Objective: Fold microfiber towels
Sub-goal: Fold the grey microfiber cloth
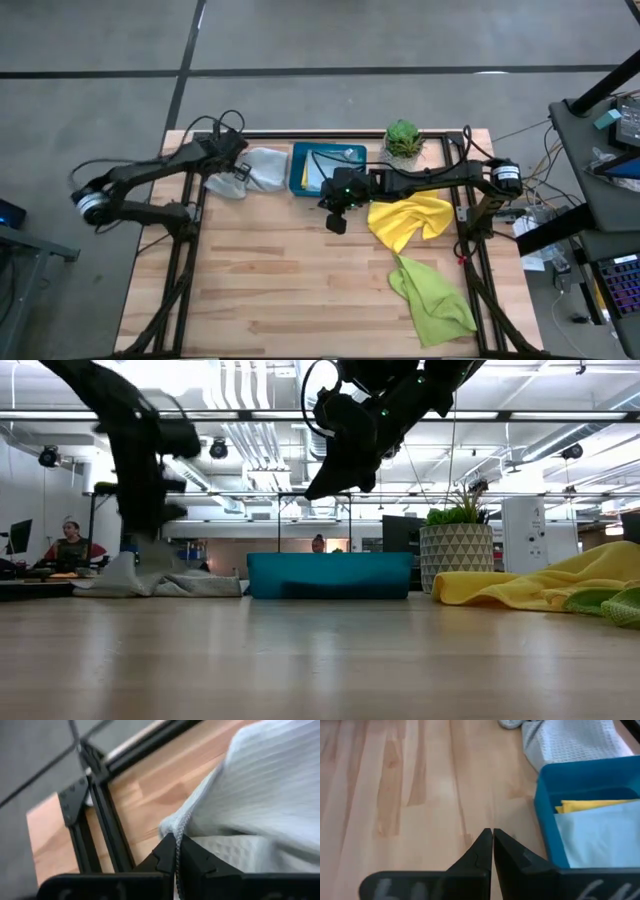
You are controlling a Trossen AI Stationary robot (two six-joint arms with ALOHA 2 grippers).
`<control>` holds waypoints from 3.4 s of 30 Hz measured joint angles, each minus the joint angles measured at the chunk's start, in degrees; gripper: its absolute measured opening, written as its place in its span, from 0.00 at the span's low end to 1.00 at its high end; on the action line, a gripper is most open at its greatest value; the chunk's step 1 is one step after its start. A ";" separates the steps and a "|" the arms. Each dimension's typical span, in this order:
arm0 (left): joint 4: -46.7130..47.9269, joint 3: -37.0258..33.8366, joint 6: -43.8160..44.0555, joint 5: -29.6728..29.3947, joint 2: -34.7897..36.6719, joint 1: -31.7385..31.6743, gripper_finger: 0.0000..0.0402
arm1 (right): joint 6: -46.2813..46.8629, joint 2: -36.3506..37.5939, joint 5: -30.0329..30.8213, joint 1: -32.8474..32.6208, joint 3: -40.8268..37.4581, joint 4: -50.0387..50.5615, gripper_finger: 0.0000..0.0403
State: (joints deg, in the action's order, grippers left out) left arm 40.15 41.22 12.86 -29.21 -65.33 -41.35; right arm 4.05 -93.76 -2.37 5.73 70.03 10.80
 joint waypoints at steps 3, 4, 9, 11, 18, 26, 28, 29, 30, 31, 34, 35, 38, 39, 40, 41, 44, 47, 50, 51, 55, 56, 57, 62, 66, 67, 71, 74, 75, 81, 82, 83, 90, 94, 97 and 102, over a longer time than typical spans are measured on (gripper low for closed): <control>3.25 2.62 -0.09 1.41 7.15 5.70 0.00 | 0.02 0.00 0.56 -0.89 -0.54 -1.23 0.02; 3.52 3.36 -0.05 2.64 9.58 8.02 0.00 | 0.02 0.00 0.82 -1.22 -0.78 -2.02 0.02; 1.70 5.94 0.46 13.16 19.31 20.19 0.00 | 2.06 0.00 0.89 -2.56 -2.10 -7.98 0.03; -0.53 5.98 2.09 15.47 21.93 25.69 0.00 | 2.76 0.00 0.90 -3.12 -2.29 -8.97 0.04; -6.72 5.25 11.42 16.86 24.05 44.51 0.00 | 5.92 -0.02 1.39 -5.08 -2.94 -11.10 0.23; -20.43 5.19 25.27 13.66 14.94 59.46 0.00 | 3.64 -0.11 8.26 -10.16 -9.03 -28.03 0.49; -23.33 5.37 28.18 13.66 11.95 61.81 0.00 | 1.88 -0.11 8.24 -11.38 -10.29 -33.79 0.54; -23.98 5.79 29.90 13.68 10.42 62.98 0.00 | 0.83 -0.11 8.24 -11.88 -10.58 -35.94 0.55; -24.88 6.03 31.97 13.72 9.01 64.13 0.00 | -0.32 -0.11 8.14 -12.34 -10.73 -37.60 0.57; -25.77 6.24 34.14 13.79 7.63 65.27 0.00 | -1.43 -0.11 7.93 -12.75 -10.74 -38.60 0.58; -28.74 6.85 40.38 13.87 4.12 67.89 0.00 | -4.17 -0.11 4.13 -13.74 -9.64 -38.77 0.60; -29.98 7.05 41.91 13.82 3.16 68.43 0.00 | -5.02 -0.11 2.08 -14.14 -9.38 -38.77 0.60; -33.69 7.67 44.52 13.54 0.63 69.98 0.00 | -6.93 -0.11 -4.03 -15.56 -9.08 -38.63 0.60; -34.65 7.93 45.19 13.50 -0.20 70.49 0.00 | -7.55 -0.11 -5.31 -16.01 -9.08 -38.56 0.60; -35.64 8.08 45.35 13.45 -1.08 71.03 0.00 | -8.23 -0.11 -6.12 -16.46 -9.12 -38.51 0.60; -36.62 8.26 45.41 13.30 -1.92 71.53 0.00 | -8.84 -0.11 -6.44 -16.80 -9.23 -38.55 0.60; -39.10 9.26 45.45 12.33 -4.23 72.79 0.00 | -9.62 -0.11 -6.49 -17.49 -9.73 -38.63 0.60; -39.86 10.85 45.46 12.19 -6.17 73.86 0.00 | -9.43 -0.19 -6.50 -17.79 -10.55 -38.65 0.60; -39.74 12.89 45.46 12.25 -7.62 75.50 0.00 | -9.55 -2.45 -6.60 -17.81 -11.06 -41.73 0.57; -39.70 13.65 45.46 12.28 -8.13 76.21 0.00 | -9.76 -3.74 -6.60 -17.81 -11.08 -42.57 0.57; -40.11 15.58 47.66 12.43 -10.43 80.39 0.00 | -10.21 -8.95 -6.73 -17.72 -7.96 -43.27 0.55; -40.08 15.63 49.81 12.52 -11.26 81.71 0.00 | -10.27 -10.05 -7.23 -17.72 -6.74 -43.54 0.55; -39.75 15.59 52.46 12.27 -12.38 83.21 0.00 | -10.69 -10.99 -8.48 -17.73 -5.73 -43.14 0.54; -39.68 15.48 67.54 8.00 -19.37 89.87 0.00 | -13.93 -14.43 -16.05 -18.00 -0.71 -27.33 0.54; -39.72 15.48 76.79 7.39 -25.36 92.64 0.00 | -14.97 -14.25 -16.22 -18.20 2.15 -10.98 0.54; -39.63 15.48 78.42 7.40 -26.69 93.04 0.00 | -14.72 -14.23 -16.08 -18.30 2.71 -7.70 0.54; -39.95 15.48 82.52 8.43 -31.39 93.34 0.00 | -12.01 -14.20 -15.35 -18.65 3.54 0.30 0.54; -42.05 15.51 82.55 9.51 -34.01 93.34 0.00 | -11.09 -13.81 -9.51 -18.65 3.56 -1.73 0.54; -42.86 15.51 82.56 9.87 -34.66 93.34 0.00 | -11.12 -13.81 -6.55 -18.59 3.60 -3.06 0.54; -45.60 15.53 82.68 10.15 -36.12 93.42 0.00 | -12.89 -13.99 5.72 -16.63 3.52 -11.18 0.54; -45.80 15.57 82.58 9.89 -36.12 93.42 0.00 | -12.64 -14.02 5.79 -15.90 3.43 -12.15 0.54; -45.90 15.59 82.29 9.61 -36.12 93.42 0.00 | -12.13 -14.05 5.82 -15.23 3.29 -13.03 0.54; -45.73 15.57 79.61 9.39 -36.12 93.41 0.00 | -10.04 -14.71 3.46 -12.23 1.08 -16.14 0.54; -45.71 15.53 79.35 9.39 -36.12 93.21 0.00 | -8.53 -18.52 -0.14 -11.53 0.52 -20.63 0.54; -45.73 15.46 79.38 9.39 -36.12 93.16 0.00 | -8.28 -22.64 -0.26 -11.42 1.74 -20.21 0.54; -45.70 15.44 79.49 9.39 -36.12 93.16 0.00 | -6.96 -24.26 -2.60 -11.43 3.49 -20.06 0.53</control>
State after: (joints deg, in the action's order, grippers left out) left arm -5.56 56.66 92.36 -19.81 -101.45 51.81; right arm -2.91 -118.01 -4.98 -5.69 73.52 -9.26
